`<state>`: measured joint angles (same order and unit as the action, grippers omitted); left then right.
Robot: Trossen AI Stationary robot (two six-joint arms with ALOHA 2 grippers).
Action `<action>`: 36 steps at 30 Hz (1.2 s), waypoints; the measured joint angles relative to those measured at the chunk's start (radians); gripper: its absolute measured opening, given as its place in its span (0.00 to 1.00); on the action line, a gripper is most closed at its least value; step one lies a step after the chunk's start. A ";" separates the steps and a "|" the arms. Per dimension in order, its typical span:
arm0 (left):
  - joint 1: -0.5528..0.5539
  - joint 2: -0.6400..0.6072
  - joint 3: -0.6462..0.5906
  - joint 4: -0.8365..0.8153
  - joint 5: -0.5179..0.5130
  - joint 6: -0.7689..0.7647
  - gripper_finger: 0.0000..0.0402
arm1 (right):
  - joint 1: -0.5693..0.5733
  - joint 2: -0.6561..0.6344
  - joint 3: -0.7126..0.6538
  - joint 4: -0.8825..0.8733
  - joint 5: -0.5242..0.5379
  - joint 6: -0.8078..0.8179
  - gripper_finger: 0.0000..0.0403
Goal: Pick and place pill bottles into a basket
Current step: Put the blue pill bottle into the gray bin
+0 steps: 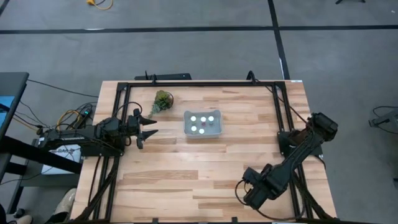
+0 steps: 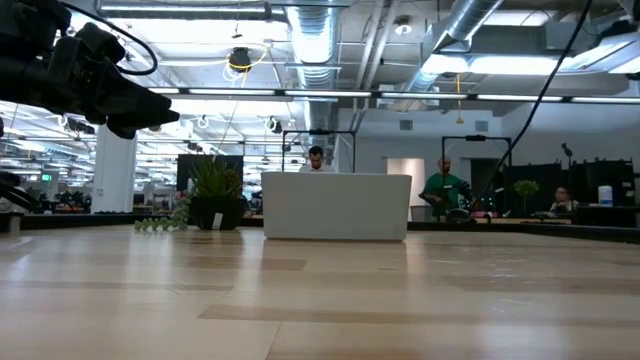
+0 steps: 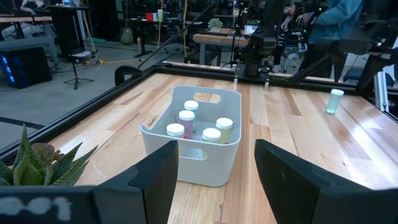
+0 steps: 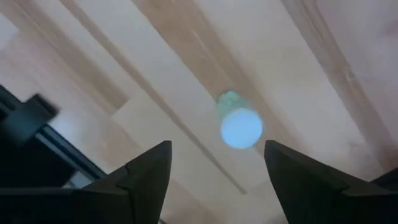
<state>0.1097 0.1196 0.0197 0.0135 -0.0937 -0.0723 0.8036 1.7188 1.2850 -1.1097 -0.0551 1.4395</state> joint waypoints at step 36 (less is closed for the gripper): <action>0.000 0.000 0.000 0.000 0.000 0.000 0.50 | -0.049 0.023 -0.143 0.140 -0.032 -0.062 0.29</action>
<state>0.1101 0.1198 0.0196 0.0135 -0.0937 -0.0723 0.7550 1.7416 1.1416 -0.9699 -0.0875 1.3774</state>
